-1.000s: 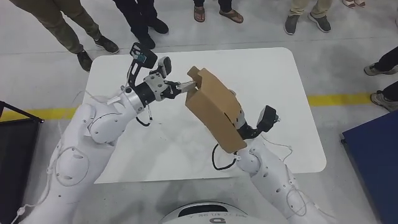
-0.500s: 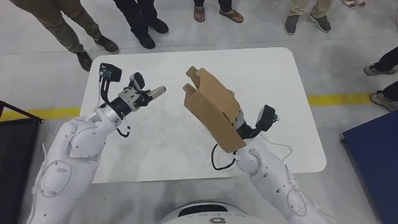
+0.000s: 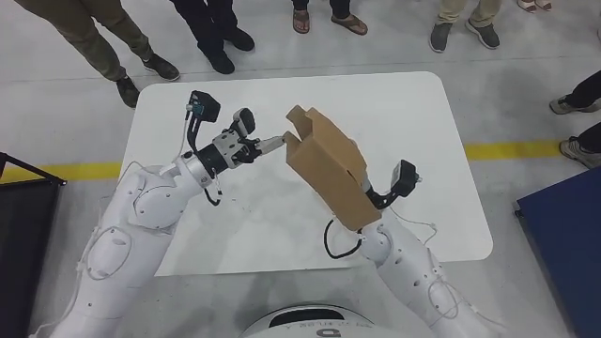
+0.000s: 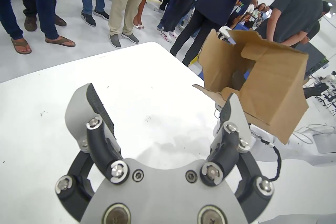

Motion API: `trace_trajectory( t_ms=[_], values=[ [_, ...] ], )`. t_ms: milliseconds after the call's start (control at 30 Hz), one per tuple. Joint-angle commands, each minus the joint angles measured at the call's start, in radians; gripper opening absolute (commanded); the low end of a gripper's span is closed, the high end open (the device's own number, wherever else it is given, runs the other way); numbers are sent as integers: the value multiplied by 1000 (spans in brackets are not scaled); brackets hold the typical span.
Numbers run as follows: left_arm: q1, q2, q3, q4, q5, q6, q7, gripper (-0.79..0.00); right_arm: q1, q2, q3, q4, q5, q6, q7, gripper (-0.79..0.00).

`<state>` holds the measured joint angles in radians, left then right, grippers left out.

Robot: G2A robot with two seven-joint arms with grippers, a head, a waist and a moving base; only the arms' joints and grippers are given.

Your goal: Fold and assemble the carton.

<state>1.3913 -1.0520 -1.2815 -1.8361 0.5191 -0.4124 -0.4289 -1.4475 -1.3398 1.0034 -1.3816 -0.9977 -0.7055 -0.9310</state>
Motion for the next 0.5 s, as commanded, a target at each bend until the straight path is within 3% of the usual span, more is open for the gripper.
trace_trajectory(
  t_ms=[0,200,467],
  values=[
    [-16,-3,21,1,14,3,-12,0,-3,0,0,-5,-9,-4,-3,-785],
    [-59,-13,77,17,26,12,-18,0,-7,-2,3,-14,-25,-10,-8,-785],
    [-49,-11,43,43,6,4,3,0,-10,-4,14,-13,-22,-16,-9,-785]
  ],
)
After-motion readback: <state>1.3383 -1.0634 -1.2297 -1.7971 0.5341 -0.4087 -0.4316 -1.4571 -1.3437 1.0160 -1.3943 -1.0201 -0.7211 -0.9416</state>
